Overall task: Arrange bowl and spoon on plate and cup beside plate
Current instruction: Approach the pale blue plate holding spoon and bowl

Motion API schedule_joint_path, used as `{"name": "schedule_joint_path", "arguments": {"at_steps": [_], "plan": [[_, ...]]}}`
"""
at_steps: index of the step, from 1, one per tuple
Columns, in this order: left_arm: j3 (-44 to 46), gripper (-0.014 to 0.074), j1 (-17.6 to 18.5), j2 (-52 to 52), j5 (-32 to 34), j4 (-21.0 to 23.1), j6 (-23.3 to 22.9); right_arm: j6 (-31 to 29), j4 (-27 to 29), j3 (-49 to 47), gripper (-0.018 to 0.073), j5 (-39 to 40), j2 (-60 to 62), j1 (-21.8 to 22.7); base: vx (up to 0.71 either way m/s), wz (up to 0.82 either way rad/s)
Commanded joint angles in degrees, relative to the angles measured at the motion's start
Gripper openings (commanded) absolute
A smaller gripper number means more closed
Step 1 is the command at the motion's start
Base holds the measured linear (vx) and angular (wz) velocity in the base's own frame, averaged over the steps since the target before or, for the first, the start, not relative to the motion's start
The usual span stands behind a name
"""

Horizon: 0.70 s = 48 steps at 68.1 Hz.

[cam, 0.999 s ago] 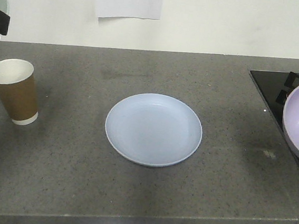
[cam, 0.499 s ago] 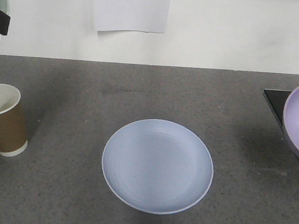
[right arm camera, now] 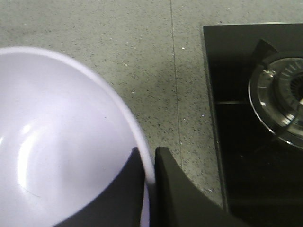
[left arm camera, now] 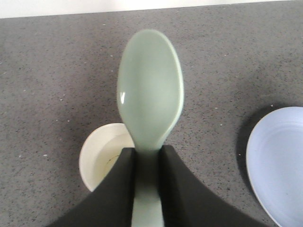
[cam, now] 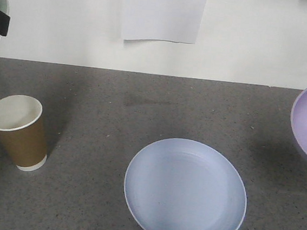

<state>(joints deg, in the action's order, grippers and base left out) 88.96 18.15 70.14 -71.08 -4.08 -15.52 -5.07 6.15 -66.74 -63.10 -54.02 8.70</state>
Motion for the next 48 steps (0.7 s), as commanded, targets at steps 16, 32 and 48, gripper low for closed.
{"name": "schedule_joint_path", "arguments": {"at_steps": [16, 32, 48], "plan": [[1.3, -0.0006, 0.4, -1.2, 2.9, 0.0, -0.3, -0.5, 0.1, -1.2, -0.0011, 3.3, 0.4, 0.1, 0.02, 0.09], [1.3, -0.0006, 0.4, -1.2, 2.9, 0.0, -0.3, -0.5, 0.1, -1.2, -0.0011, 3.3, 0.4, 0.1, 0.00, 0.00], [1.3, -0.0006, 0.4, -1.2, 2.9, 0.0, -0.3, -0.5, 0.1, -1.2, -0.0011, 3.3, 0.4, 0.1, 0.00, 0.00]]}}
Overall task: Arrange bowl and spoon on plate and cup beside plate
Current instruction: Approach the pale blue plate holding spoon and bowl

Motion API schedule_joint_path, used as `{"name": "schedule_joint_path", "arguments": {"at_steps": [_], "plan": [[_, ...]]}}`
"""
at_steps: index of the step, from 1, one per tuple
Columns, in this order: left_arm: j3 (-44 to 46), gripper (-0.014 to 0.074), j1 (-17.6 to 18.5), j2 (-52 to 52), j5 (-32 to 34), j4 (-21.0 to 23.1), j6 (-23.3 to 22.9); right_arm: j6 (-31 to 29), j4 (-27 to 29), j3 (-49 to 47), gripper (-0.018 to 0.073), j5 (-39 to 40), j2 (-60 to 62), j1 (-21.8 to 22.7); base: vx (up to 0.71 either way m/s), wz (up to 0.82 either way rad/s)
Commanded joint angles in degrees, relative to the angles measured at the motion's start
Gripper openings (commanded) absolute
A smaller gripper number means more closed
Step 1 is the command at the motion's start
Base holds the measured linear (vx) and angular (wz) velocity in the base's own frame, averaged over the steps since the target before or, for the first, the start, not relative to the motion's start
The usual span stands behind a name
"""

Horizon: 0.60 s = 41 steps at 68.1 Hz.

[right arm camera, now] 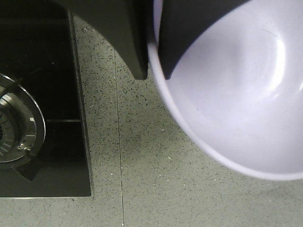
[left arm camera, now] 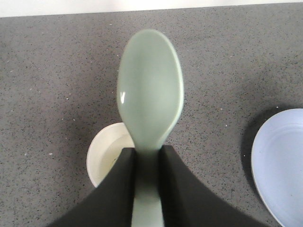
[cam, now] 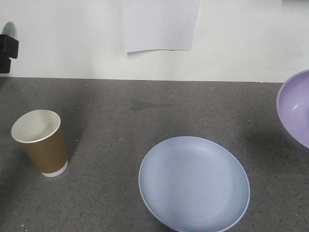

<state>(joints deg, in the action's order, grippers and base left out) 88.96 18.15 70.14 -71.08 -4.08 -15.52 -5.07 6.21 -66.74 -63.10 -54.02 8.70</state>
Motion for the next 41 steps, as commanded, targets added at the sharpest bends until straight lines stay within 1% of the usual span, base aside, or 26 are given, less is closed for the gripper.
{"name": "schedule_joint_path", "arguments": {"at_steps": [1, 41], "plan": [[1.3, -0.0006, 0.4, -1.2, 2.9, 0.0, -0.3, -0.5, 0.1, -1.2, -0.0011, 3.3, 0.4, 0.1, 0.00, 0.00], [1.3, -0.0006, 0.4, -1.2, 2.9, 0.0, -0.3, -0.5, 0.1, -1.2, -0.0011, 3.3, 0.4, 0.1, 0.00, 0.00]]}}
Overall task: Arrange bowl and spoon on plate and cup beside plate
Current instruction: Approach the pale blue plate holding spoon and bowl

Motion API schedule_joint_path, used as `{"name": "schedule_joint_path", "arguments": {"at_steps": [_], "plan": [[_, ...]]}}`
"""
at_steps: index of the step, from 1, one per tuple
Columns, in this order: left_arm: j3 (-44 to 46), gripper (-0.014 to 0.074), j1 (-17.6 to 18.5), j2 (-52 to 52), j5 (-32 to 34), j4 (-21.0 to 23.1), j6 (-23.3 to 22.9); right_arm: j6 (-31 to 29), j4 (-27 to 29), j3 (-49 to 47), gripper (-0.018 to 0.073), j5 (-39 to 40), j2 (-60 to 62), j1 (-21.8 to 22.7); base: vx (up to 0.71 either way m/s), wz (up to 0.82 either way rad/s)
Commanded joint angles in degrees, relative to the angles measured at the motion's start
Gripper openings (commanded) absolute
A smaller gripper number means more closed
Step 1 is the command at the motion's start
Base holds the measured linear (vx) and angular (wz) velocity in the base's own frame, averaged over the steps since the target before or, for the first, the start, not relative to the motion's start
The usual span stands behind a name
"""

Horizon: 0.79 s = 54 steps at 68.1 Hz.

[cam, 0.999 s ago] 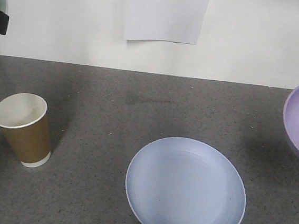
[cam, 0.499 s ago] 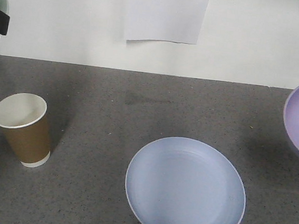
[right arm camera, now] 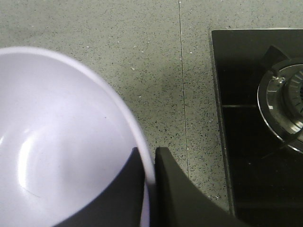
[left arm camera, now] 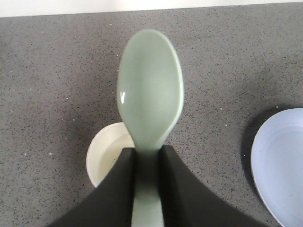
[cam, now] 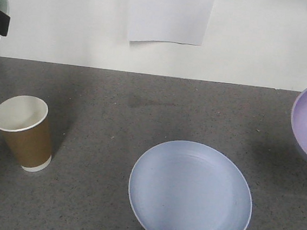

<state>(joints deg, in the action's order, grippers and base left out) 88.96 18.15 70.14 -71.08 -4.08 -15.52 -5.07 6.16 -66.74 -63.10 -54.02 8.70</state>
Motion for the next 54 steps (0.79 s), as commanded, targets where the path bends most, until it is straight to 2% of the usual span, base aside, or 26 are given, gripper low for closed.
{"name": "schedule_joint_path", "arguments": {"at_steps": [1, 54], "plan": [[1.3, -0.0006, 0.4, -1.2, 2.9, 0.0, -0.3, -0.5, 0.1, -1.2, -0.0011, 3.3, 0.4, 0.1, 0.00, 0.00], [1.3, -0.0006, 0.4, -1.2, 2.9, 0.0, -0.3, -0.5, 0.1, -1.2, -0.0011, 3.3, 0.4, 0.1, -0.02, -0.05]]}}
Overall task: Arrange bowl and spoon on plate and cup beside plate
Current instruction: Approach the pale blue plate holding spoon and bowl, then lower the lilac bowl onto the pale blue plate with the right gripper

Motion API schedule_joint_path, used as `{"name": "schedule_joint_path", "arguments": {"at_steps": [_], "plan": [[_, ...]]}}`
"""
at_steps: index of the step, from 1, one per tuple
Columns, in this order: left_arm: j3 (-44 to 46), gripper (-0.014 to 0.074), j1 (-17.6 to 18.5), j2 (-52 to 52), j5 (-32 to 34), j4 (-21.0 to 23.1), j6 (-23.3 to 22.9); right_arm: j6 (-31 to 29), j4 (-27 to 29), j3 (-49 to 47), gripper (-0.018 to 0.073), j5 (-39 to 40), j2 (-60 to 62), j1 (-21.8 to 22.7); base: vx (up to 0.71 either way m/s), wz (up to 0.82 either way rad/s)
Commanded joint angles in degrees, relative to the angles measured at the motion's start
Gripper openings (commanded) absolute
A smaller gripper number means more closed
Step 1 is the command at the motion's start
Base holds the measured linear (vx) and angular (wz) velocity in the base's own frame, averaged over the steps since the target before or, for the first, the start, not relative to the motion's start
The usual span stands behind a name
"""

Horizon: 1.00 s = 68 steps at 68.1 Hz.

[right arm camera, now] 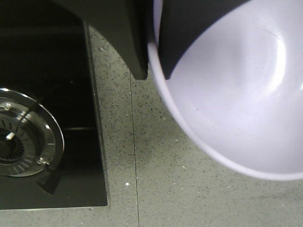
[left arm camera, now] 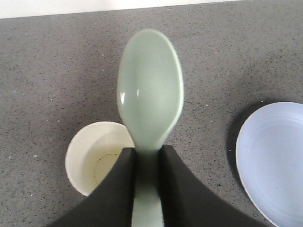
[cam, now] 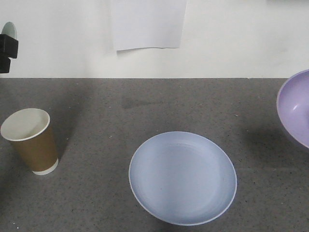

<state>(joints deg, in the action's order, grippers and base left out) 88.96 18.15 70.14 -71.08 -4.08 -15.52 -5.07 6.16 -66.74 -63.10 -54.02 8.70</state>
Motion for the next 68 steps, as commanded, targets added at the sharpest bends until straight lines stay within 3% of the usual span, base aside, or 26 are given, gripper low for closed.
{"name": "schedule_joint_path", "arguments": {"at_steps": [1, 68], "plan": [[1.3, -0.0006, 0.4, -1.2, 2.9, 0.0, -0.3, -0.5, 0.1, -1.2, -0.0011, 3.3, 0.4, 0.1, -0.04, -0.10], [1.3, -0.0006, 0.4, -1.2, 2.9, 0.0, -0.3, 0.1, 0.6, -1.2, -0.0011, 3.4, 0.4, 0.1, -0.01, -0.02]]}}
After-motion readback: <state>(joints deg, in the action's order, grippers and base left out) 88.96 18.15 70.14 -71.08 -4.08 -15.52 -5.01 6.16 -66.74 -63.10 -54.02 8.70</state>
